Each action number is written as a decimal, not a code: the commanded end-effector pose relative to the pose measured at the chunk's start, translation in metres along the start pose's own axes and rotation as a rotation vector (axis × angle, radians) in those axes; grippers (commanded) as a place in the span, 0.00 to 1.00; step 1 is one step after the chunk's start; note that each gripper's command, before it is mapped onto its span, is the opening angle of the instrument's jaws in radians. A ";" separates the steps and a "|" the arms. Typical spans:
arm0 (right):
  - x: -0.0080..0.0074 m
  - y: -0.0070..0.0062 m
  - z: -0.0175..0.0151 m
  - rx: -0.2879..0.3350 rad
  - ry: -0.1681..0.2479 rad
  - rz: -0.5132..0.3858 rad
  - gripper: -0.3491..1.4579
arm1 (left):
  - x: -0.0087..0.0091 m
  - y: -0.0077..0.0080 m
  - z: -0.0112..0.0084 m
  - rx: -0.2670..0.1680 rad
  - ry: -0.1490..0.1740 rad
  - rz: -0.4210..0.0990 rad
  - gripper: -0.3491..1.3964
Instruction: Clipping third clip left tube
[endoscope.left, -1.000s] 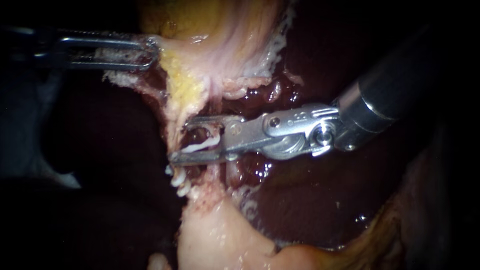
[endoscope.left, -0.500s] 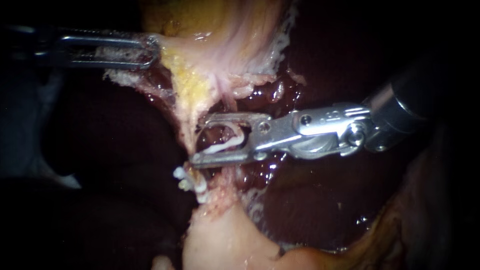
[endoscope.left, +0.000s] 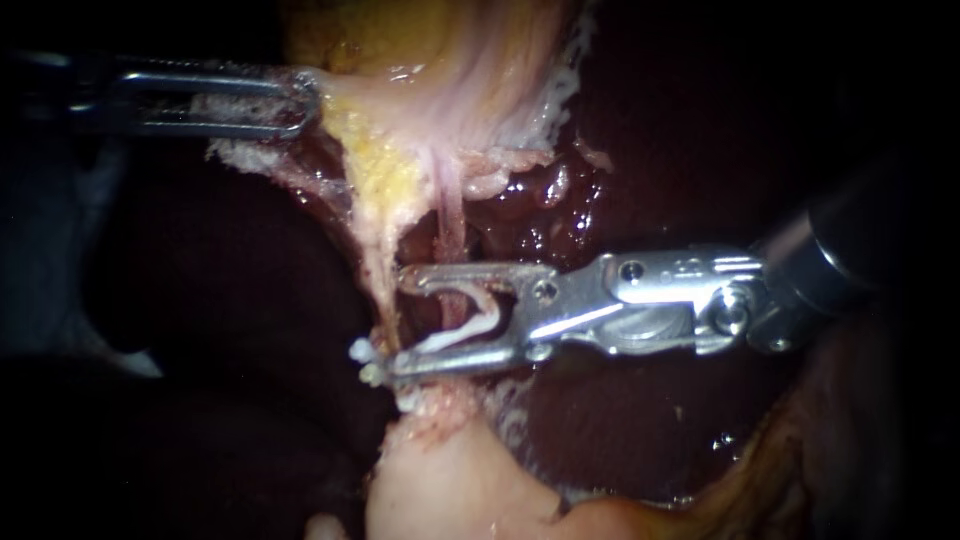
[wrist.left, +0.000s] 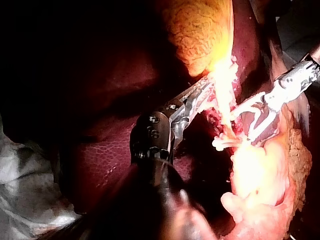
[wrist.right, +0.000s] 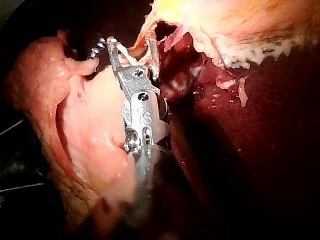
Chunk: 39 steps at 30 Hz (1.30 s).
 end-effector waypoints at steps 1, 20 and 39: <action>-0.0004 0.0000 0.0001 0.006 -0.002 0.009 0.45 | 0.0000 0.0000 0.0000 0.000 0.000 0.000 0.00; -0.0035 0.0021 0.0012 0.097 0.010 0.041 0.45 | 0.0000 0.0001 0.0000 0.001 0.000 0.000 0.00; -0.0030 0.0024 0.0067 0.162 0.067 0.070 0.45 | -0.0001 0.0001 0.0002 0.002 0.001 0.000 0.00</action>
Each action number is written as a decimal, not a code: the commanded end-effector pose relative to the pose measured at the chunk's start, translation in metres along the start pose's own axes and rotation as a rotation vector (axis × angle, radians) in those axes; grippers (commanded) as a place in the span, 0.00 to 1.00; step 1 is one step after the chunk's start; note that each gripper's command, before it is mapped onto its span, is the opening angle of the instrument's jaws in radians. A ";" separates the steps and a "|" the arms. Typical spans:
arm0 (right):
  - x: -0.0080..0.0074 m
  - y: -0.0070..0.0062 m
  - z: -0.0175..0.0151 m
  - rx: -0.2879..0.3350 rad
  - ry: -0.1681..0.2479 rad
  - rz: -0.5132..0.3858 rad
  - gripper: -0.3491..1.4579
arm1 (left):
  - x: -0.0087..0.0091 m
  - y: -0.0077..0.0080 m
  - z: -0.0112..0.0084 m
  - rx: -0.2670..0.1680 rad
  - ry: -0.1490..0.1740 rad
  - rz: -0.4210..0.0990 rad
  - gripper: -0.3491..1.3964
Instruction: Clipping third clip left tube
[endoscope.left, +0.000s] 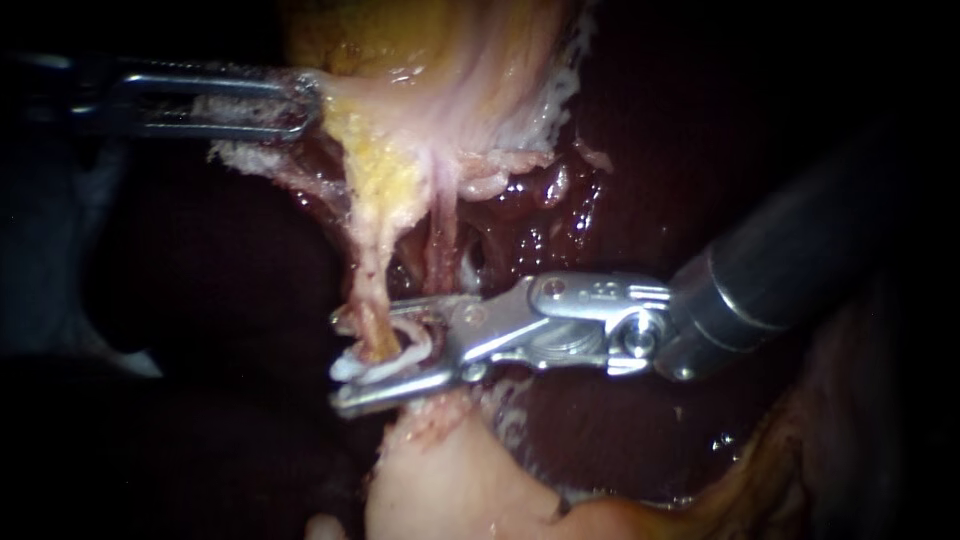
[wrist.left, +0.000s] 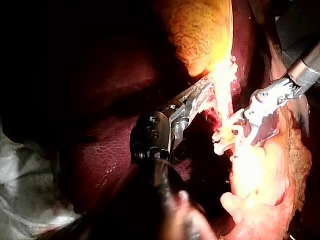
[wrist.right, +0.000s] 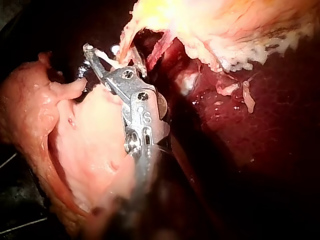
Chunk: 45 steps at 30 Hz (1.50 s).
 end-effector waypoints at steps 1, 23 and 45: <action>0.0000 0.0000 0.0002 0.000 0.004 -0.001 0.45 | 0.0000 0.0000 0.0000 0.000 0.000 0.000 0.00; 0.0046 0.0012 0.0003 -0.056 0.066 0.018 0.45 | -0.0001 0.0000 0.0003 -0.001 0.000 0.000 0.00; 0.0129 -0.0034 -0.0017 -0.018 0.157 0.009 0.46 | -0.0001 -0.0003 0.0001 -0.003 -0.002 0.001 0.00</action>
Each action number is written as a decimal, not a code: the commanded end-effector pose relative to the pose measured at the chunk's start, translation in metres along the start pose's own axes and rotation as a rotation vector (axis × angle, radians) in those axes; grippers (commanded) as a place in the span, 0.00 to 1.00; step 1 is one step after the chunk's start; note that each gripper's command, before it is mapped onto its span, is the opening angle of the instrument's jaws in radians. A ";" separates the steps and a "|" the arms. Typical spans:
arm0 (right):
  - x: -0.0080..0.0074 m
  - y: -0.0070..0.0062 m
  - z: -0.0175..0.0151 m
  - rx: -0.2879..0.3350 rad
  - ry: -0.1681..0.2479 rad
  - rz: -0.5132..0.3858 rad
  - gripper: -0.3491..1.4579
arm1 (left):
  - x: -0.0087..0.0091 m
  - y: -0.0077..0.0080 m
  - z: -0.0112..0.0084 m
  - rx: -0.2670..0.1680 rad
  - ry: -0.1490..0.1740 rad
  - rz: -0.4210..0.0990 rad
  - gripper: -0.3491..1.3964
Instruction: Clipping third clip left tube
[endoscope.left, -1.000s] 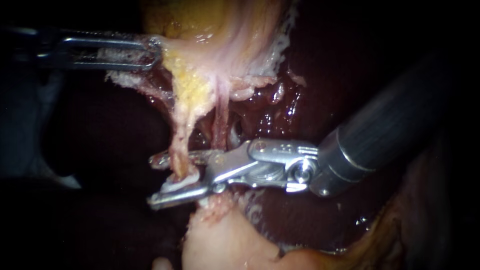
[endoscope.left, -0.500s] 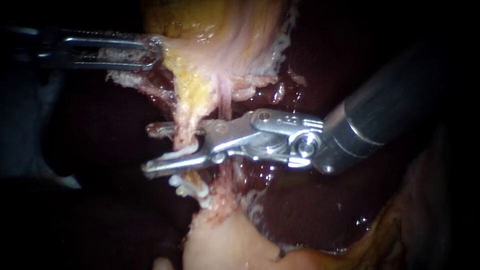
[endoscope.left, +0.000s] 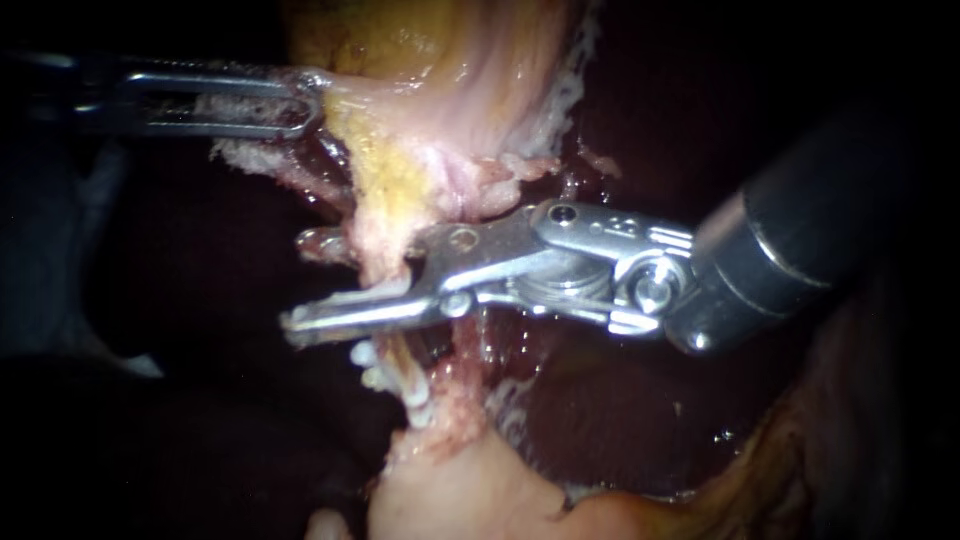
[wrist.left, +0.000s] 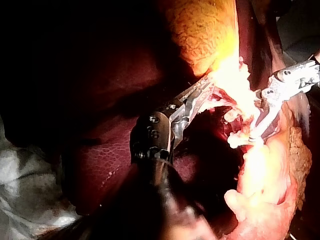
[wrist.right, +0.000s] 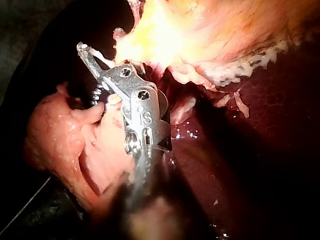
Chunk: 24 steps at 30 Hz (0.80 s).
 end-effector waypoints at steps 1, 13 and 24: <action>0.0001 0.0000 0.0000 0.000 0.000 0.001 0.45 | 0.0000 0.0000 0.0000 0.000 0.000 0.000 0.00; 0.0000 0.0001 -0.0005 -0.001 0.001 0.066 0.29 | 0.0000 0.0000 0.0000 0.000 0.000 0.000 0.00; -0.0001 0.0001 -0.0008 0.001 -0.005 0.107 0.00 | 0.0000 0.0000 0.0000 0.000 0.000 0.000 0.00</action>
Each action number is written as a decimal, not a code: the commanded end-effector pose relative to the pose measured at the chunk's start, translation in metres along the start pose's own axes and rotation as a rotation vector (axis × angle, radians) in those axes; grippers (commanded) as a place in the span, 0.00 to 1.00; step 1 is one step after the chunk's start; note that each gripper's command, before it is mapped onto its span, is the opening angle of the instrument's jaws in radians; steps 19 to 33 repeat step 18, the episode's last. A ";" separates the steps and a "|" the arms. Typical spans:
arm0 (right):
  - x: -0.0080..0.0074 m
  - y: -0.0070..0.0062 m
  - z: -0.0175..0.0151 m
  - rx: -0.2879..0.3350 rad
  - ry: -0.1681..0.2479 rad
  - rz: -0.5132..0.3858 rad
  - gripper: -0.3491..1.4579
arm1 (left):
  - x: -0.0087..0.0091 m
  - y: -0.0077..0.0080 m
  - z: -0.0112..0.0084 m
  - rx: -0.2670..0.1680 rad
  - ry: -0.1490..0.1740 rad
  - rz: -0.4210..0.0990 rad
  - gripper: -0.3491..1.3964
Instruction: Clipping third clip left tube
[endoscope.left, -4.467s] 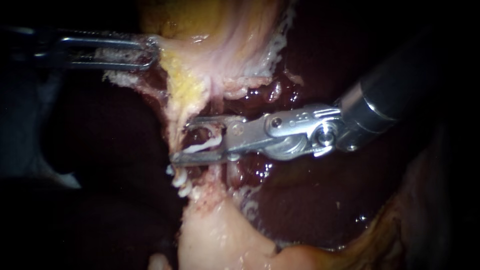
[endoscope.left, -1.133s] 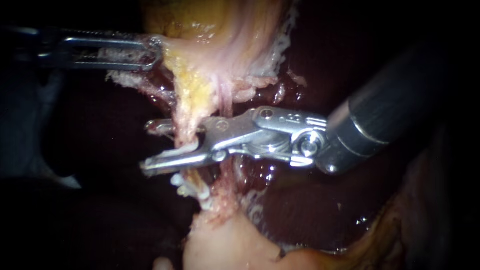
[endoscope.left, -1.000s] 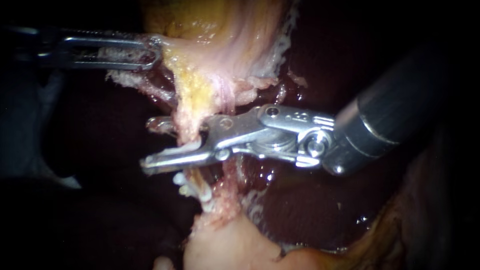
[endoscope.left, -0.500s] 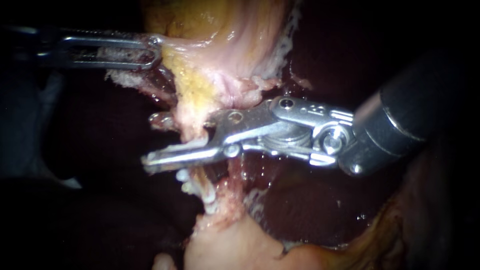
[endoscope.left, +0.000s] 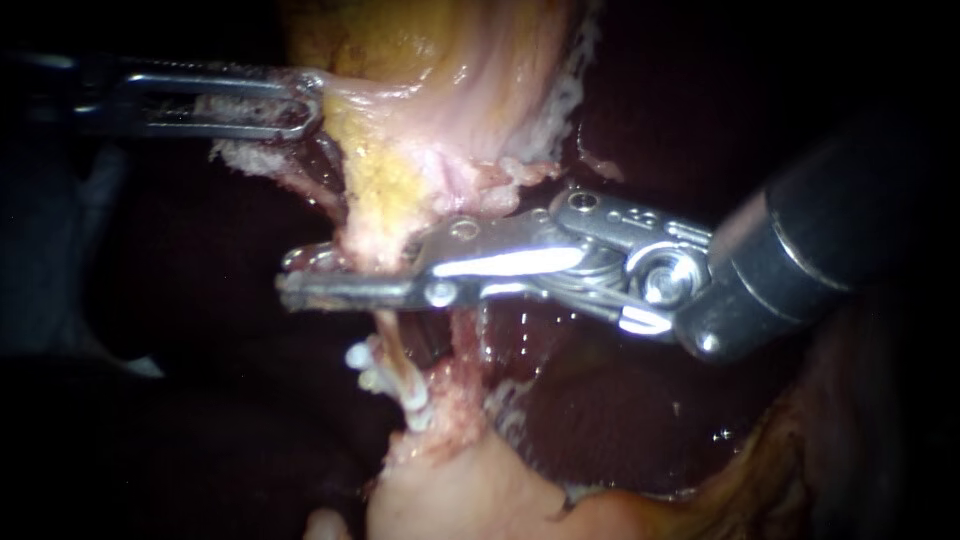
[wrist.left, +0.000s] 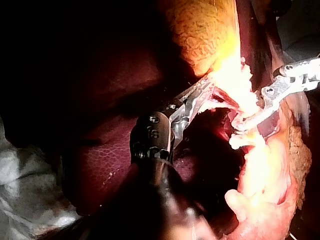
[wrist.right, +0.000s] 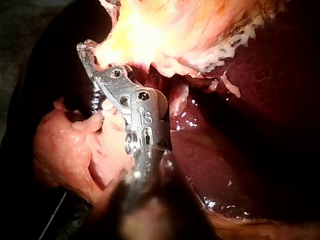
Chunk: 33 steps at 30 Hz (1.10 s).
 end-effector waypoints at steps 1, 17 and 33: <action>-0.0001 0.0000 0.0000 -0.004 -0.032 -0.002 0.00 | 0.0000 0.0000 0.0000 0.001 0.000 0.000 0.00; -0.0002 -0.0001 0.0000 -0.012 -0.061 -0.003 0.00 | 0.0000 0.0000 0.0000 0.001 0.000 -0.001 0.00; -0.0003 -0.0001 0.0000 -0.012 -0.061 -0.003 0.00 | 0.0000 0.0000 0.0000 0.001 0.000 -0.001 0.00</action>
